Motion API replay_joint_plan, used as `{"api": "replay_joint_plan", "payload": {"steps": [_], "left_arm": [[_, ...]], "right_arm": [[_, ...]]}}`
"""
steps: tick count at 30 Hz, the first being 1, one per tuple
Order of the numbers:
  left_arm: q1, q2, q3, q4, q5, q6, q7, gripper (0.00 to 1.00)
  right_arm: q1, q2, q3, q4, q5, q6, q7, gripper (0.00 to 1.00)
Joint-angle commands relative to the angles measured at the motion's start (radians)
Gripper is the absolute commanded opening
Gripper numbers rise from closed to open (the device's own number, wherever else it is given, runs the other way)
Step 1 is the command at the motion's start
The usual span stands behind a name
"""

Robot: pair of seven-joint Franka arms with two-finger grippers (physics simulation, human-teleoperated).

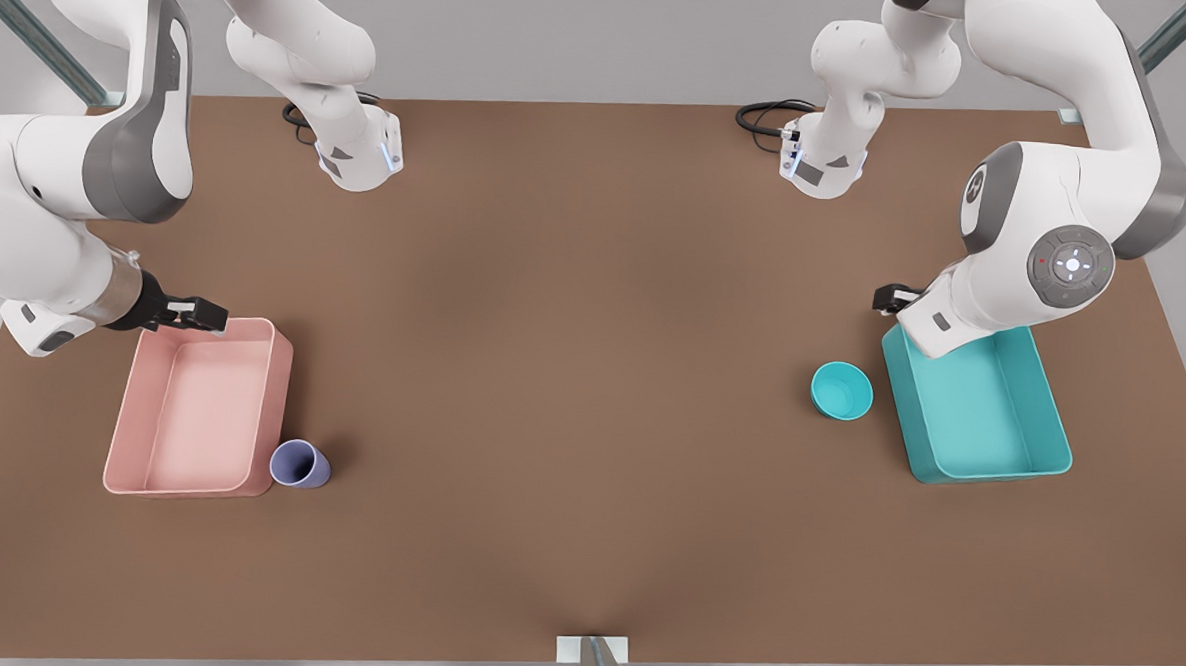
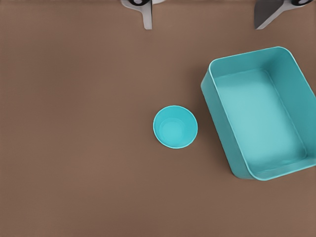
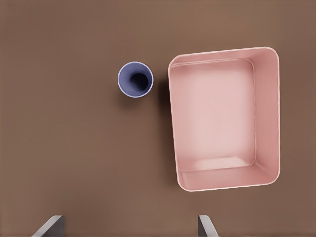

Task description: Put the bowls and cups in different boxes

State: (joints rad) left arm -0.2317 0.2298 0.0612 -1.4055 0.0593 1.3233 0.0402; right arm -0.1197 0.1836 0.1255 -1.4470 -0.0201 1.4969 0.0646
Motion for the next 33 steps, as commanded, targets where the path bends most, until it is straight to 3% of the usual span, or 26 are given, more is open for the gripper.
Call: {"api": "replay_joint_plan", "payload": {"steps": [1, 4, 7, 12, 16, 25, 26, 27, 29, 30, 33], "left_arm": [[0.000, 0.000, 0.000, 0.000, 0.000, 0.000, 0.009, 1.00], [-0.011, 0.011, 0.000, -0.012, 0.000, 0.000, 0.007, 1.00], [-0.175, 0.120, -0.001, -0.092, 0.088, 0.183, -0.051, 1.00], [-0.192, 0.212, 0.012, -0.423, 0.100, 0.844, -0.054, 1.00], [-0.170, 0.243, 0.020, -0.527, 0.100, 0.974, -0.051, 1.00], [-0.149, 0.298, 0.071, -0.582, 0.102, 0.971, -0.054, 1.00], [-0.147, 0.298, 0.071, -0.582, 0.102, 0.968, -0.059, 0.86], [-0.147, 0.298, 0.072, -0.582, 0.102, 0.962, -0.060, 0.54], [-0.147, 0.295, 0.072, -0.581, 0.102, 0.921, -0.062, 0.28], [-0.147, 0.293, 0.072, -0.581, 0.102, 0.918, -0.086, 0.21], [-0.153, 0.283, 0.072, -0.573, 0.102, 0.869, -0.111, 0.21]], "right_arm": [[0.000, -0.001, 0.000, 0.000, 0.000, 0.002, 0.014, 1.00], [-0.002, 0.014, -0.001, 0.011, 0.011, 0.006, 0.014, 1.00], [0.051, 0.237, 0.002, 0.187, -0.012, 0.094, -0.005, 1.00], [0.061, 0.457, 0.002, 0.215, -0.014, 0.345, -0.002, 1.00], [0.067, 0.557, -0.004, 0.200, -0.035, 0.453, 0.001, 1.00], [0.110, 0.614, -0.001, 0.177, -0.096, 0.513, 0.011, 1.00], [0.110, 0.614, -0.001, 0.172, -0.096, 0.513, 0.011, 1.00], [0.109, 0.616, -0.001, 0.172, -0.096, 0.513, 0.011, 1.00], [0.107, 0.614, -0.001, 0.155, -0.096, 0.514, 0.011, 1.00], [0.106, 0.614, -0.001, 0.143, -0.096, 0.514, 0.011, 1.00], [0.104, 0.605, -0.001, 0.111, -0.095, 0.514, 0.009, 1.00]]}}
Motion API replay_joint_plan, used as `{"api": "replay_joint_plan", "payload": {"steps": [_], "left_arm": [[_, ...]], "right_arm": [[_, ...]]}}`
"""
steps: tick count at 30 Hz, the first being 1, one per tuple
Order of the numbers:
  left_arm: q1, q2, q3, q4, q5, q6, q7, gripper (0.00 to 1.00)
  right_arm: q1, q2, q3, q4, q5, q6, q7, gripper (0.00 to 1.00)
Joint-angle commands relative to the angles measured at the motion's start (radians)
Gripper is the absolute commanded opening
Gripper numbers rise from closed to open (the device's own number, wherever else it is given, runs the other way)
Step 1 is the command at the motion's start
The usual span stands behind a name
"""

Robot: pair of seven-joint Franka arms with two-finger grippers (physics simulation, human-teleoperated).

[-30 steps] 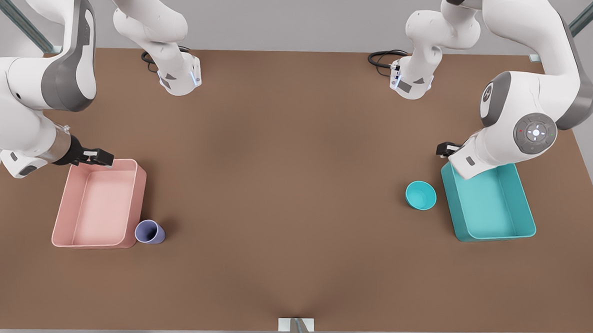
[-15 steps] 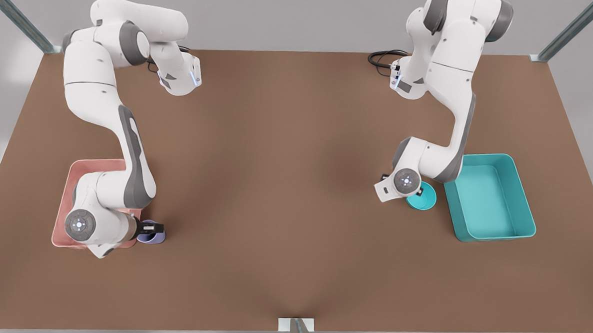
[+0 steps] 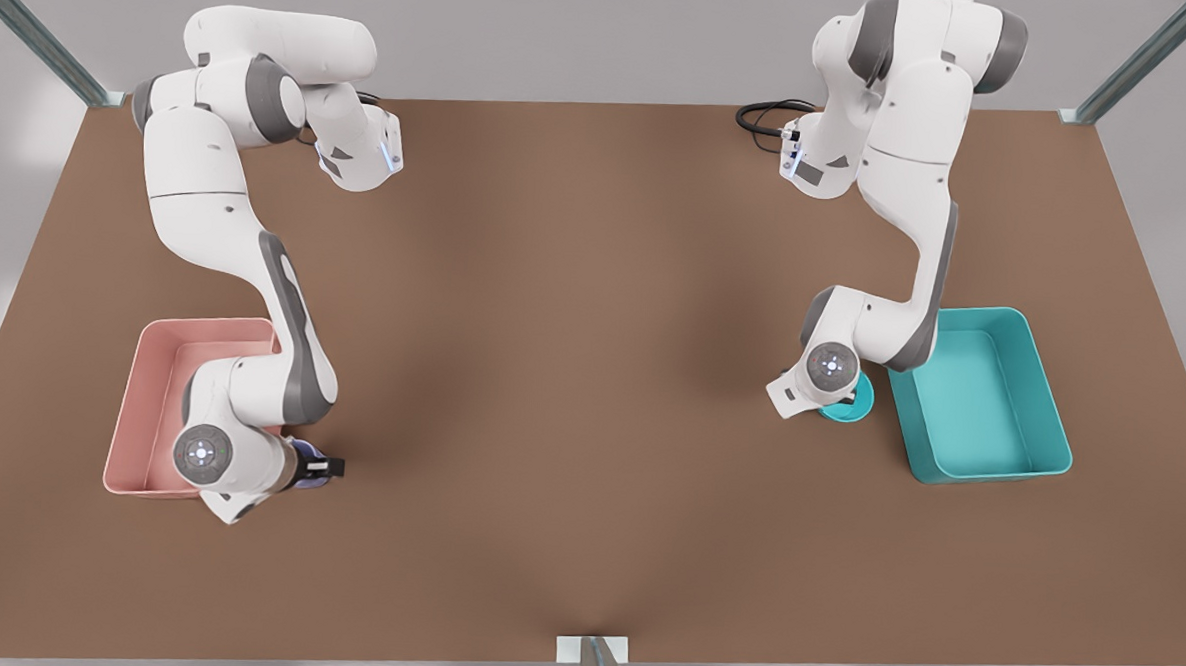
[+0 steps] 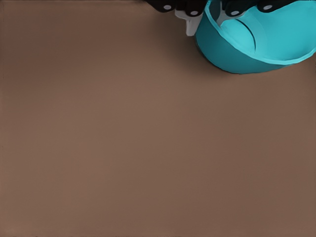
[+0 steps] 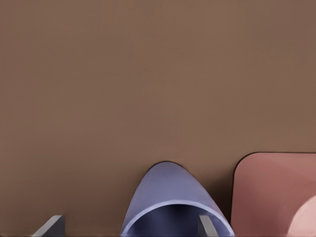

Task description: Put the bowls and cups in different boxes

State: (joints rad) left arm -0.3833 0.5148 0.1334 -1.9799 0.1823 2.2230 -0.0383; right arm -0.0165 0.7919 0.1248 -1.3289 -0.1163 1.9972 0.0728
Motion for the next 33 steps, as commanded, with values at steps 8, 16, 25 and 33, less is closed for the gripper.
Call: {"api": "replay_joint_plan", "payload": {"steps": [8, 16, 25, 33], "left_arm": [[0.040, -0.202, 0.060, 0.188, -0.024, -0.419, -0.132, 0.21], [0.155, -0.119, 0.262, 0.095, -0.030, -0.054, -0.132, 0.21], [0.218, 0.028, 0.261, 0.076, -0.132, 0.092, -0.064, 0.48], [0.101, -0.326, 0.120, 0.286, -0.127, -0.575, -0.087, 1.00]], "right_arm": [[-0.010, -0.016, 0.001, -0.046, 0.003, 0.015, 0.001, 1.00], [-0.005, 0.003, -0.001, -0.052, 0.000, 0.015, -0.007, 0.71], [-0.008, 0.006, 0.001, -0.038, 0.006, 0.012, -0.005, 0.21], [-0.086, -0.280, 0.030, -0.018, 0.017, -0.209, -0.228, 0.21]]}}
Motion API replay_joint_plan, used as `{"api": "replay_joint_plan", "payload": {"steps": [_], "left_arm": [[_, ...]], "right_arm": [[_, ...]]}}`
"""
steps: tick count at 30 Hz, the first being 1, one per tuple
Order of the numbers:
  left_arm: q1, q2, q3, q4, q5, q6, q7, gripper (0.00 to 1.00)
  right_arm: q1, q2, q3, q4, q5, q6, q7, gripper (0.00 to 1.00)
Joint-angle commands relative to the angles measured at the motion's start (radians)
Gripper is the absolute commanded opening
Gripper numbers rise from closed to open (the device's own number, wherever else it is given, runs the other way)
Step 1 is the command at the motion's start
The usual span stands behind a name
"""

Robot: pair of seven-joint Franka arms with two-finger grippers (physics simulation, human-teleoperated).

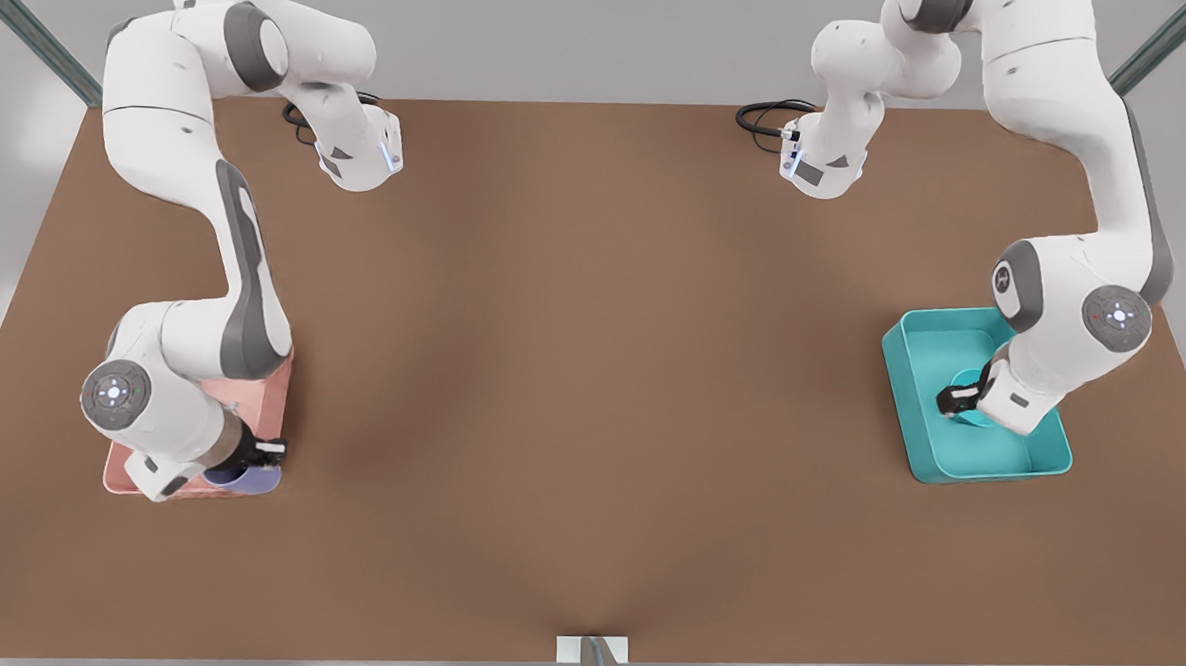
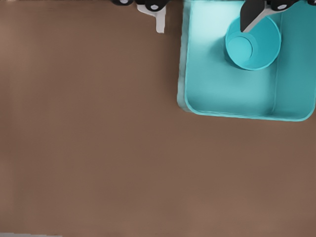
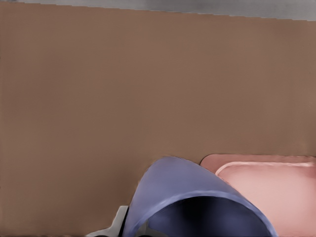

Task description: Put the bowls and cups in different boxes

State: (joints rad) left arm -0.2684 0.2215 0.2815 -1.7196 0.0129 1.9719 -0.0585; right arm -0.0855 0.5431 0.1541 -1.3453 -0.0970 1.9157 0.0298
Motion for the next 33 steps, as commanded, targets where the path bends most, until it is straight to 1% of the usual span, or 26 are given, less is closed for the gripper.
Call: {"api": "replay_joint_plan", "payload": {"steps": [1, 2, 3, 4, 5, 7, 9, 13, 17, 20, 21, 22, 23, 27, 29, 33], "left_arm": [[-0.037, -0.065, -0.059, 0.055, 0.047, -0.367, -0.066, 1.00], [-0.038, -0.063, -0.084, 0.120, 0.047, -0.447, -0.061, 1.00], [-0.046, -0.025, -0.094, 0.190, 0.045, -0.493, -0.061, 1.00], [-0.051, -0.014, -0.117, 0.233, 0.048, -0.532, -0.069, 1.00], [-0.049, -0.019, -0.119, 0.255, 0.048, -0.576, -0.063, 1.00], [-0.049, -0.021, -0.122, 0.278, 0.048, -0.599, -0.067, 1.00], [-0.046, -0.036, -0.162, 0.310, 0.042, -0.662, -0.070, 1.00], [-0.041, -0.037, -0.169, 0.314, 0.044, -0.662, -0.070, 1.00], [-0.041, -0.037, -0.169, 0.314, 0.045, -0.663, -0.070, 1.00], [-0.040, -0.037, -0.169, 0.314, 0.047, -0.663, -0.070, 1.00], [-0.040, -0.037, -0.169, 0.314, 0.047, -0.665, -0.070, 1.00], [-0.040, -0.037, -0.168, 0.314, 0.047, -0.663, -0.070, 1.00], [-0.040, -0.037, -0.168, 0.314, 0.047, -0.665, -0.070, 1.00], [-0.040, -0.037, -0.169, 0.314, 0.047, -0.665, -0.070, 1.00], [-0.040, -0.037, -0.169, 0.314, 0.048, -0.670, -0.070, 1.00], [-0.040, -0.037, -0.168, 0.314, 0.048, -0.670, -0.070, 1.00]], "right_arm": [[-0.031, -0.051, -0.005, 0.000, -0.004, -0.158, -0.218, 0.21], [-0.051, -0.063, -0.007, 0.000, -0.006, -0.173, -0.249, 0.21], [-0.066, -0.064, -0.008, 0.000, -0.010, -0.175, -0.272, 0.21], [-0.089, -0.063, -0.010, -0.003, -0.015, -0.178, -0.300, 0.21], [-0.108, -0.045, -0.018, -0.008, -0.018, -0.178, -0.306, 0.21], [-0.125, 0.008, -0.044, -0.006, -0.029, -0.172, -0.306, 0.21], [-0.125, 0.066, -0.054, -0.008, -0.033, -0.126, -0.295, 0.21], [-0.146, 0.167, -0.067, -0.011, -0.036, 0.025, -0.295, 0.21], [-0.149, 0.210, -0.068, -0.014, -0.053, 0.108, -0.294, 0.21], [-0.149, 0.222, -0.071, -0.014, -0.052, 0.112, -0.288, 0.21], [-0.146, 0.225, -0.071, -0.015, -0.050, 0.103, -0.274, 0.35], [-0.148, 0.236, -0.071, -0.015, -0.050, 0.101, -0.272, 0.80], [-0.149, 0.236, -0.070, -0.018, -0.044, 0.098, -0.272, 1.00], [-0.148, 0.222, -0.067, -0.017, -0.044, 0.085, -0.281, 1.00], [-0.143, 0.147, -0.054, -0.011, -0.041, 0.003, -0.288, 1.00], [-0.142, -0.017, 0.024, 0.000, -0.023, -0.153, -0.283, 1.00]]}}
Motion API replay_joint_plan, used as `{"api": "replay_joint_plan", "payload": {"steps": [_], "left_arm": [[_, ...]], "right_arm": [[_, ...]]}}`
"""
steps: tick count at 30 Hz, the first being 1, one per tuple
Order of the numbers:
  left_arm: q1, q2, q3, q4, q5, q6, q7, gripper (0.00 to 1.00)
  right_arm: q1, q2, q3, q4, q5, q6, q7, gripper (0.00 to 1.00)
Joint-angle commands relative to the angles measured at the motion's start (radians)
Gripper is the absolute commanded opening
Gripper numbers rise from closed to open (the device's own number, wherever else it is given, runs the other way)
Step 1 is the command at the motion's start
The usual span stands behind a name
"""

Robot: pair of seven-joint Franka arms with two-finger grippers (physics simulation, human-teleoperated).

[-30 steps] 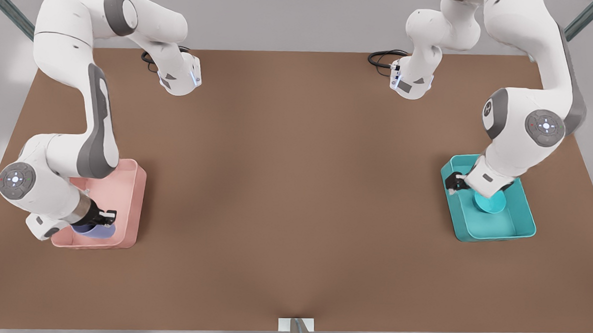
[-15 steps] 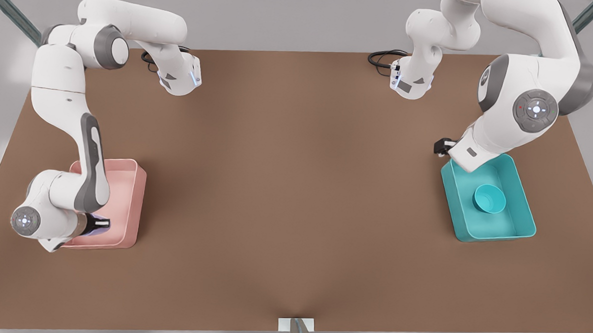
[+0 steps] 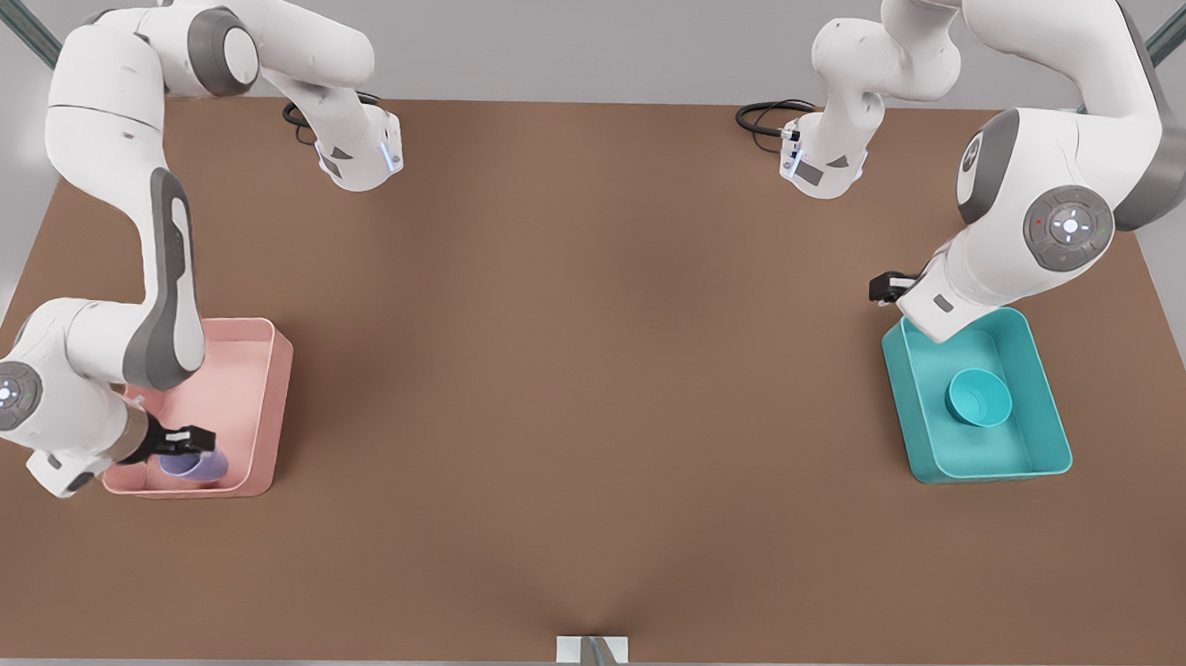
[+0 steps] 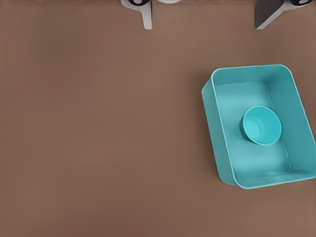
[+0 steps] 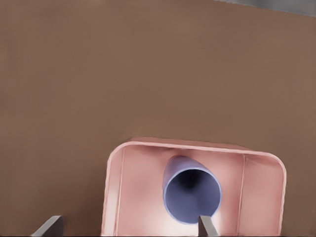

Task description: Put the bowls and cups in different boxes

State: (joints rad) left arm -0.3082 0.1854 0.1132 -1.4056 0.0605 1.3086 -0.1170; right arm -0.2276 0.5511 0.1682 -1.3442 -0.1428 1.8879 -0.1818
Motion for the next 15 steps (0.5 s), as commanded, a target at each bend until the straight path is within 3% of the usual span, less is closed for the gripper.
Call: {"api": "replay_joint_plan", "payload": {"steps": [1, 3, 5, 7, 8, 14, 15], "left_arm": [[0.000, -0.001, 0.000, 0.000, 0.001, -0.006, -0.012, 1.00], [0.000, -0.001, 0.000, 0.000, 0.001, -0.006, -0.012, 1.00], [0.000, 0.000, 0.000, -0.001, 0.001, -0.006, -0.012, 1.00], [0.000, -0.001, 0.000, 0.000, 0.001, -0.008, -0.012, 1.00], [0.000, -0.001, -0.001, 0.000, 0.001, -0.008, -0.012, 1.00], [0.000, -0.001, -0.001, 0.000, 0.001, -0.012, -0.012, 1.00], [0.000, -0.001, -0.001, 0.000, 0.001, -0.012, -0.012, 1.00]], "right_arm": [[0.001, -0.053, 0.022, 0.025, 0.026, -0.180, -0.067, 1.00], [0.001, -0.057, 0.024, 0.118, 0.071, -0.342, 0.008, 1.00], [0.004, -0.144, 0.024, 0.100, 0.071, -0.398, 0.039, 1.00], [0.001, -0.229, 0.021, 0.028, 0.097, -0.403, 0.071, 1.00], [-0.006, -0.332, 0.011, -0.127, 0.114, -0.326, 0.091, 1.00], [0.019, -0.301, 0.016, -0.018, 0.092, -0.464, 0.245, 1.00], [0.109, -0.341, -0.064, -0.058, 0.089, -0.466, 0.249, 1.00]]}}
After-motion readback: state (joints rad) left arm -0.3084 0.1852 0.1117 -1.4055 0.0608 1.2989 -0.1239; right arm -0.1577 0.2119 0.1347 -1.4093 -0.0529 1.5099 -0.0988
